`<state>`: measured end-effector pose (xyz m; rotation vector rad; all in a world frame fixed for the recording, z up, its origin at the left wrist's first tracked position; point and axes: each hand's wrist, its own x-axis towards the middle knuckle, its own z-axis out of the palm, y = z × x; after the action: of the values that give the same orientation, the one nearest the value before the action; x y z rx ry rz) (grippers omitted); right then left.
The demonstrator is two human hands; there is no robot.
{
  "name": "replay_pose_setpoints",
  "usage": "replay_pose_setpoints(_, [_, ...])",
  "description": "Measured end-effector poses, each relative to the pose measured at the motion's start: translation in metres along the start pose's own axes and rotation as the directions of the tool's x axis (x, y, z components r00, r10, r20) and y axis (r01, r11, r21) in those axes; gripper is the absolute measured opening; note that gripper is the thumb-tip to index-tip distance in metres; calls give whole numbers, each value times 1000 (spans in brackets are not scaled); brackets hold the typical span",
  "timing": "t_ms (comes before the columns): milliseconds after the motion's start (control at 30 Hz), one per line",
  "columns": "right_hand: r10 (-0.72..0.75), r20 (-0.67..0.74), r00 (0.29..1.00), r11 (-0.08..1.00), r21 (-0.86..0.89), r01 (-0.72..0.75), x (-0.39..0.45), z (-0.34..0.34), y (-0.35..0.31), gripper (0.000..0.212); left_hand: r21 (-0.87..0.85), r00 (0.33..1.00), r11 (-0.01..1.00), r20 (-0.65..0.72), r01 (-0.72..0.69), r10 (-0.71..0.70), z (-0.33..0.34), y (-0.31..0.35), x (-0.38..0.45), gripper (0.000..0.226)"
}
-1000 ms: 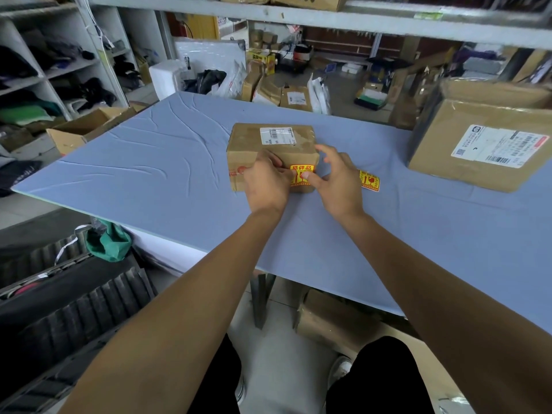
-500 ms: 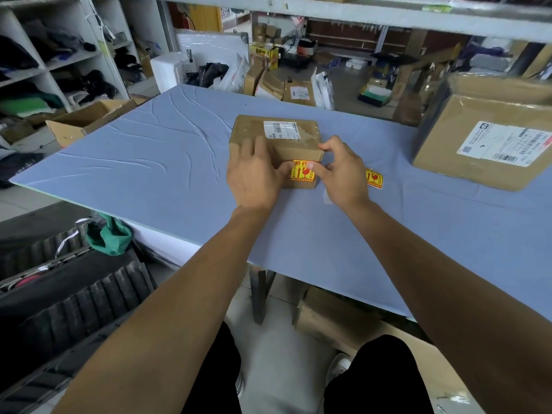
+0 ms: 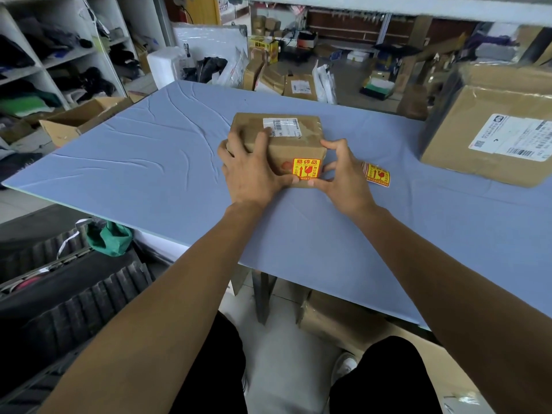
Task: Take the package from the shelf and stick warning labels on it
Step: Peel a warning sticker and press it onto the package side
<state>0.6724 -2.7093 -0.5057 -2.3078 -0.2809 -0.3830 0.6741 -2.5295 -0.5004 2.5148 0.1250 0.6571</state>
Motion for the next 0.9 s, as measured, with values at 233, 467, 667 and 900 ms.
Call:
replay_pose_setpoints(233, [-26, -48, 998, 999, 40, 28, 3, -5, -5, 42, -36, 997, 999, -64, 35, -37, 3, 3, -3, 85])
replay_pose_setpoints(467, [26, -16, 1000, 1000, 9, -26, 3, -3, -9, 63, 13, 999, 1000, -44, 23, -22, 5, 0, 0, 93])
replay_pose_setpoints(667, [-13, -95, 995, 1000, -7, 13, 3, -2, -10, 39, 30, 997, 998, -68, 47, -45, 8, 2, 0, 85])
replay_pose_setpoints(900, [13, 55, 998, 995, -101, -7, 2, -14, -12, 58, 19, 996, 1000, 81, -22, 20, -8, 0, -2, 94])
